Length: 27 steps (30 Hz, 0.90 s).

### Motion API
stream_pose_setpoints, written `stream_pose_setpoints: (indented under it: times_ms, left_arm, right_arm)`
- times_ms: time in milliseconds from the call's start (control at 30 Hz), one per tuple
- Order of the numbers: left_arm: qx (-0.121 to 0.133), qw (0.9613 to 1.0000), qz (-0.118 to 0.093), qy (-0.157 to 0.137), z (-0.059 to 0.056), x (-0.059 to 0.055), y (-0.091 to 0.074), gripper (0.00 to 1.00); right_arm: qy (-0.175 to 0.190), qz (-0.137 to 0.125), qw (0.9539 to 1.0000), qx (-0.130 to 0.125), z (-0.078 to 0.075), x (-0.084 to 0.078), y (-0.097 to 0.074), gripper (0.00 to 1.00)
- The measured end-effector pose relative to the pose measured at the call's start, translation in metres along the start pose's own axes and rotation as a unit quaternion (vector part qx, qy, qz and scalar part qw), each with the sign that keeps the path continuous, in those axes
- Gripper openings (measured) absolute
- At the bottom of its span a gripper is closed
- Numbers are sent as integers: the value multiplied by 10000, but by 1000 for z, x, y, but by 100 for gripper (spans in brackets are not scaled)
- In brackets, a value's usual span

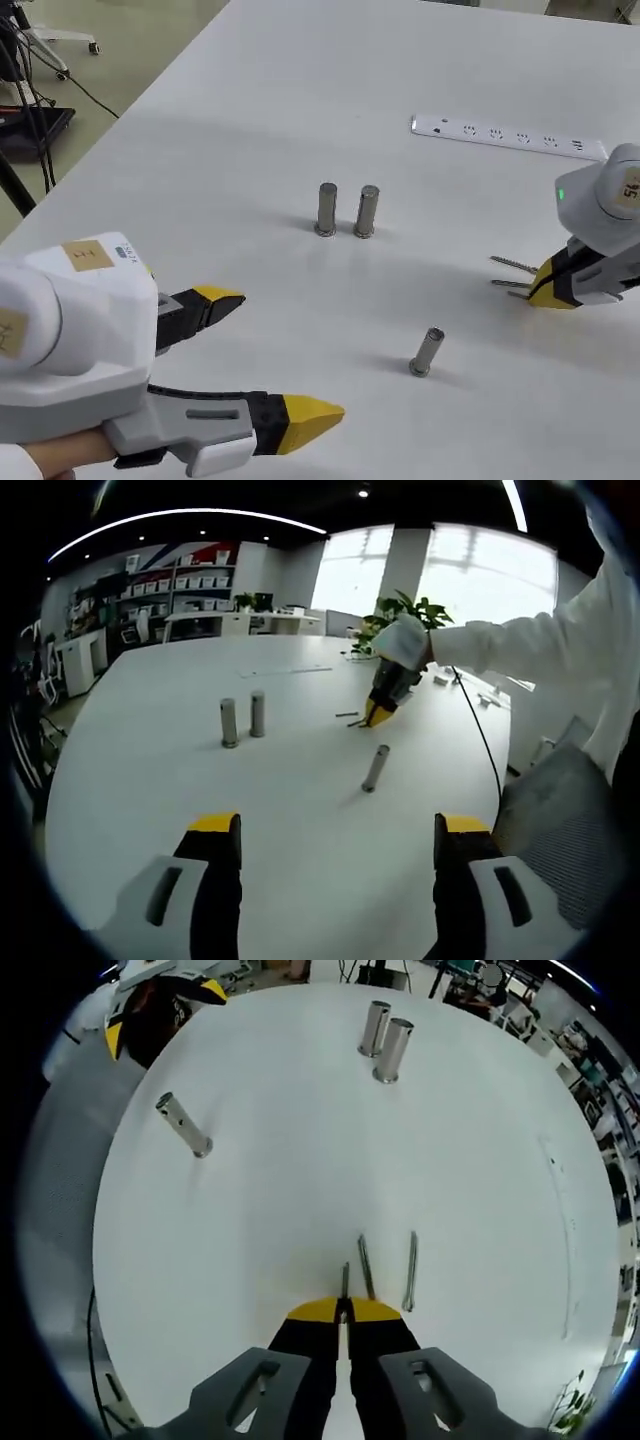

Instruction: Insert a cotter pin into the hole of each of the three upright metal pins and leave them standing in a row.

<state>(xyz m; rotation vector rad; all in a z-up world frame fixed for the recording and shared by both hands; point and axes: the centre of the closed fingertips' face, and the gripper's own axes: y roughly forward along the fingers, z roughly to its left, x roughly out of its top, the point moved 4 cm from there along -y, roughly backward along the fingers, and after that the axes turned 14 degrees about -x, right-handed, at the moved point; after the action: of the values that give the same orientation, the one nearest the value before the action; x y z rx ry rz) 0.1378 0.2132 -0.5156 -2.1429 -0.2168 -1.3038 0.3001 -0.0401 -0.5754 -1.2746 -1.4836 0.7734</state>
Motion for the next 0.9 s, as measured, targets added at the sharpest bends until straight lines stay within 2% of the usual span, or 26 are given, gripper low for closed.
stream_pose_setpoints:
  times_ms: [67,367,533,733,800,900]
  left_arm:
    - [-3,10000,37,-2,-1,-1,0,77]
    - [-2,9999,85,-56,0,-4,2,76]
    - [-65,9997,153,-175,0,-6,5,75]
    - [-146,9994,-43,-323,0,2,9,68]
    - [-137,9992,-43,-373,1,5,13,68]
    - [-220,9984,-27,-511,1,6,21,68]
  right_arm:
    - [148,46,9999,-7,0,0,0,0]
    - [-70,107,9999,-58,3,2,-2,0]
    - [-213,68,9997,-77,10,2,-11,0]
    - [-120,-132,9992,-352,9,3,-29,0]
    - [-201,-209,9979,-571,11,3,-37,0]
    - [-236,-369,9961,-768,14,6,-44,0]
